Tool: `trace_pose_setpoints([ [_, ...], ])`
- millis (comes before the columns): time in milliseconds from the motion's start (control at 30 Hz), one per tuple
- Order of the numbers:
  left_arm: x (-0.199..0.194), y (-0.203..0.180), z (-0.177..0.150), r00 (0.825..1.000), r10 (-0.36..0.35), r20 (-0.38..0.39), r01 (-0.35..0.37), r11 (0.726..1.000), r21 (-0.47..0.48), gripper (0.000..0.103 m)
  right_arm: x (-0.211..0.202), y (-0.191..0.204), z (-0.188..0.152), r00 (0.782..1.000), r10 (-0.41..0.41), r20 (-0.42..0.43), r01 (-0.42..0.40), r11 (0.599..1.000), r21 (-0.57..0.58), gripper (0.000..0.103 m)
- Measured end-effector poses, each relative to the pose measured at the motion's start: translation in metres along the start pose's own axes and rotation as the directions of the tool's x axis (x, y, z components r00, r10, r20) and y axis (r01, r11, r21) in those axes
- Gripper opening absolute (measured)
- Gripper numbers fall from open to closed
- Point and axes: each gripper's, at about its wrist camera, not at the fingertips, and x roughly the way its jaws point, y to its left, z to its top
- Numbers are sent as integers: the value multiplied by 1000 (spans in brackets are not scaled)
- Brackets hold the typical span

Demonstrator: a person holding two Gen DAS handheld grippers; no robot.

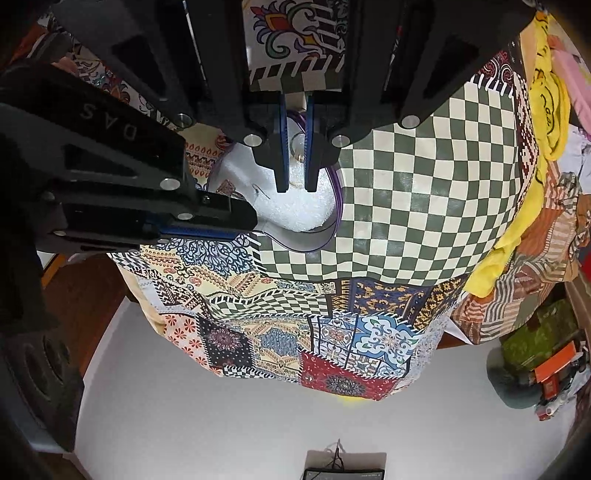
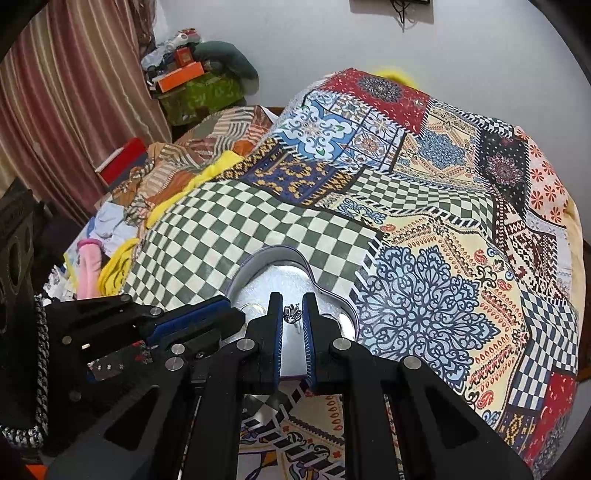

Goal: Organize jewelry
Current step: 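Open the left tool while the right tool opens, releasing both pieces into the tin, then withdraw both tools and close the right tool on a silver ring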

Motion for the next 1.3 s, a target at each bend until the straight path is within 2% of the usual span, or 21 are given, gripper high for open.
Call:
trace_pose_setpoints([
  [167,-4,0,-1,1000,10,2,-10,1000,-4,6,2,-5,1,998,33,-46,-31,999,34,10],
  [267,-10,1,-1,1000,13,4,-13,1000,-13,6,-3,-5,0,999,21,-37,-20,999,36,11],
  [333,-14,1,-1,1000,16,5,-16,1000,-15,6,-9,-4,0,1000,3,-29,-2,999,36,17],
  [400,-20,1,-3,1000,22,6,-22,1000,-16,7,-16,-2,-1,1000,-2,-8,2,999,39,29],
  [467,-27,2,-4,1000,29,9,-29,1000,-13,7,-26,-1,-2,1000,-10,15,10,999,38,36],
  [567,-42,2,-7,999,44,20,-44,999,-6,9,-41,3,-6,998,-40,48,39,999,20,36],
  [733,-66,-1,-12,998,51,48,-50,999,-5,29,-68,8,-18,994,-53,91,52,999,8,36],
  [800,-78,-5,-16,997,53,63,-53,999,1,32,-78,9,-23,992,-58,115,57,998,9,36],
  [1067,-109,-28,-32,995,56,84,-59,998,36,34,-107,10,-50,984,-99,151,97,995,25,37],
  [1300,-122,-47,-46,997,39,68,-42,998,52,35,-136,-1,-77,976,-125,180,117,992,51,37],
])
